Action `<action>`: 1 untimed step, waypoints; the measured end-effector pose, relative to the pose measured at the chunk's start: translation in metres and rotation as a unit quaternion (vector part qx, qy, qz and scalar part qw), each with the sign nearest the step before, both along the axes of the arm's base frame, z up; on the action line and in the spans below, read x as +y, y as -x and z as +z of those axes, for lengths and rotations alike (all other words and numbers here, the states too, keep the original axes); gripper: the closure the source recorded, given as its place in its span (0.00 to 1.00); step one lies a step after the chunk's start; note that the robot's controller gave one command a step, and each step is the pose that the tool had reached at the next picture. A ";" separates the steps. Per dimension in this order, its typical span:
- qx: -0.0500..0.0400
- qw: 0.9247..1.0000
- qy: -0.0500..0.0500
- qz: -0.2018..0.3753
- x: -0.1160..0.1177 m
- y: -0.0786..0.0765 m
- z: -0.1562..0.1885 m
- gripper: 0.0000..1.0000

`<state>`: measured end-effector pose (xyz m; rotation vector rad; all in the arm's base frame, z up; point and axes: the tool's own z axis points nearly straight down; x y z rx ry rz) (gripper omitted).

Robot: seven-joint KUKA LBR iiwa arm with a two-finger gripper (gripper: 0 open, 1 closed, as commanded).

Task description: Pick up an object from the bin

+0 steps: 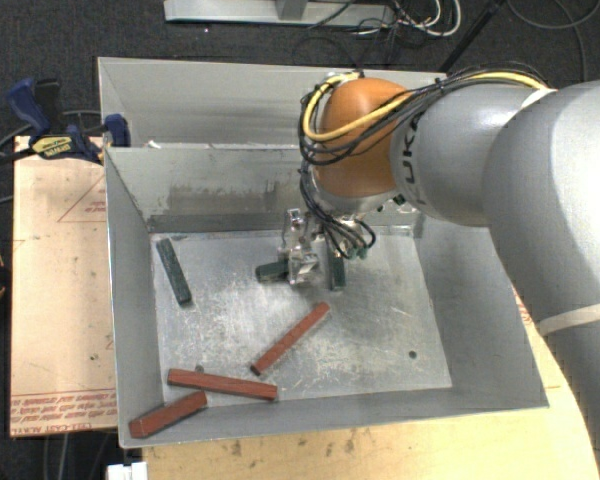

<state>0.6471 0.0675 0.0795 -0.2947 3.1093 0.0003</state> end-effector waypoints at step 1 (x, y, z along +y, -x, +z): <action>0.008 0.999 0.001 0.037 0.004 0.014 0.013 1.00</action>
Offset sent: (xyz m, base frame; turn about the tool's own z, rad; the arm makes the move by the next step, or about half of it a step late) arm -0.0088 -0.0087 0.1544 -0.0605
